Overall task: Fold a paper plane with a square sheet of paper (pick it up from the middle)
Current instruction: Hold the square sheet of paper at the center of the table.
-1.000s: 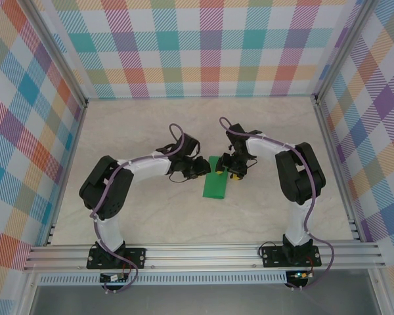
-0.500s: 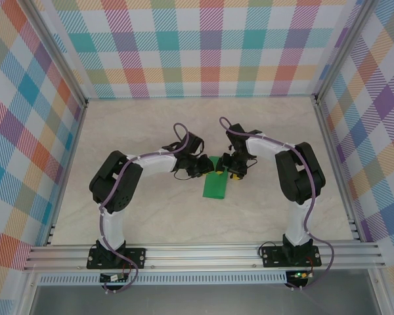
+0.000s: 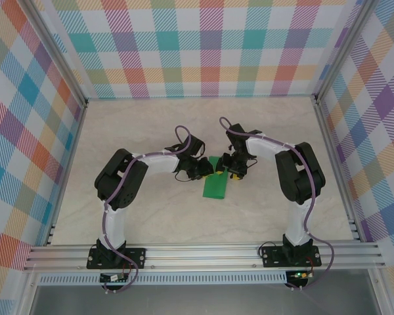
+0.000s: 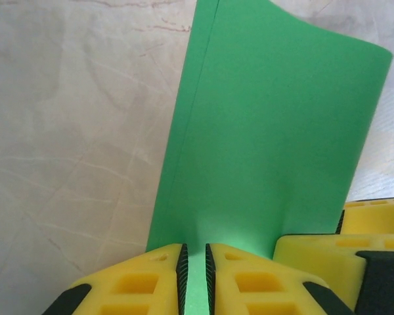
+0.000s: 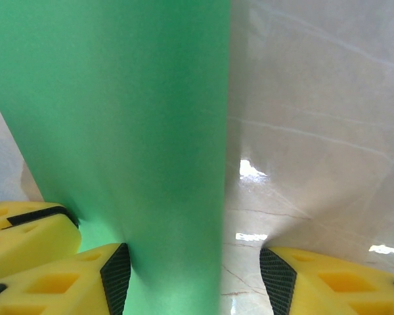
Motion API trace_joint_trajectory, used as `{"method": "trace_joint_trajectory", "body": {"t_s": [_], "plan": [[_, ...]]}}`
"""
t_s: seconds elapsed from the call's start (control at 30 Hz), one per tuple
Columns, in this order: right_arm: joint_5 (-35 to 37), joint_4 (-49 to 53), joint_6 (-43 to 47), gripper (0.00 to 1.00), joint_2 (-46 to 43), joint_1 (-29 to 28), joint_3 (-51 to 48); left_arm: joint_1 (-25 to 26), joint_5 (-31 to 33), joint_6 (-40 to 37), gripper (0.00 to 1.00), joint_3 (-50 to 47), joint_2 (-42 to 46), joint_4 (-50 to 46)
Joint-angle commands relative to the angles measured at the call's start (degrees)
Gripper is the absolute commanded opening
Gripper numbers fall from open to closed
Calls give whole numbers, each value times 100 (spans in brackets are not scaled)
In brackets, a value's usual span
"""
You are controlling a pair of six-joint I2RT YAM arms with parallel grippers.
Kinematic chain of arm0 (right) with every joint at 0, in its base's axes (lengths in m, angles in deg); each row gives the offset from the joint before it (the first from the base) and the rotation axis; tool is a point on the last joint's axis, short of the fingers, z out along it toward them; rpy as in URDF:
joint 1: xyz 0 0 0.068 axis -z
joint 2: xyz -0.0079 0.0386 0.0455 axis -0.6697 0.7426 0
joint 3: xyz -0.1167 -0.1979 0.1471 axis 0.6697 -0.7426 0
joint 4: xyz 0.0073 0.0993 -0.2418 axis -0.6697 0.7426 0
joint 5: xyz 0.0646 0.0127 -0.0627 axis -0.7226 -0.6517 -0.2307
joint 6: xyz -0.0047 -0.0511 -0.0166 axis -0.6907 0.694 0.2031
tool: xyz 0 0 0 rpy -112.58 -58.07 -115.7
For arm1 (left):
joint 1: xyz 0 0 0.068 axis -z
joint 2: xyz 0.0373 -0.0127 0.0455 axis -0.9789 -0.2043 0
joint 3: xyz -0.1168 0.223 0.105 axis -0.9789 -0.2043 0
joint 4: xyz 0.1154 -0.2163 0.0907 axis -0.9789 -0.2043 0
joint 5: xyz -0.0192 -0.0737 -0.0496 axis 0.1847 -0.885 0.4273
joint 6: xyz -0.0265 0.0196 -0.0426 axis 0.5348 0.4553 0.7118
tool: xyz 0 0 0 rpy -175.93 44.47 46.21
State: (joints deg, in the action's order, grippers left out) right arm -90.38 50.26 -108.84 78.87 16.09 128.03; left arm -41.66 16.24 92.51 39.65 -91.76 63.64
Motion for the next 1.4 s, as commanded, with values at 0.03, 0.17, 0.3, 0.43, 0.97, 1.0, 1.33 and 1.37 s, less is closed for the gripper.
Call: {"method": "trace_joint_trajectory", "body": {"t_s": [0.03, 0.17, 0.3, 0.43, 0.97, 1.0, 1.33, 1.37], "plan": [[372, -89, 126, 60, 470, -40, -245, -73, 195, -99, 18, -99, -88, -79], [373, -83, 126, 60, 461, -30, -232, -70, 214, -112, 18, -160, -117, -56], [331, -17, 174, 61, 455, -32, -107, -70, 284, -160, 17, -201, -107, -146], [198, -17, 194, 62, 322, -33, -36, -70, 302, -160, 16, -230, -118, -142], [-1354, -1652, -287, 32, -1363, 451, -1090, -70, 350, -233, 16, -256, -127, -207], [-1459, -1804, -350, 26, -1374, 451, -1178, -74, 352, -229, 16, -255, -126, -209], [-2017, -2715, -582, 6, -1175, 506, -1829, -71, 354, -263, 16, -225, -126, -279], [-2151, -2852, -591, 7, -1150, 520, -1895, -70, 354, -270, 16, -228, -122, -278]]}}
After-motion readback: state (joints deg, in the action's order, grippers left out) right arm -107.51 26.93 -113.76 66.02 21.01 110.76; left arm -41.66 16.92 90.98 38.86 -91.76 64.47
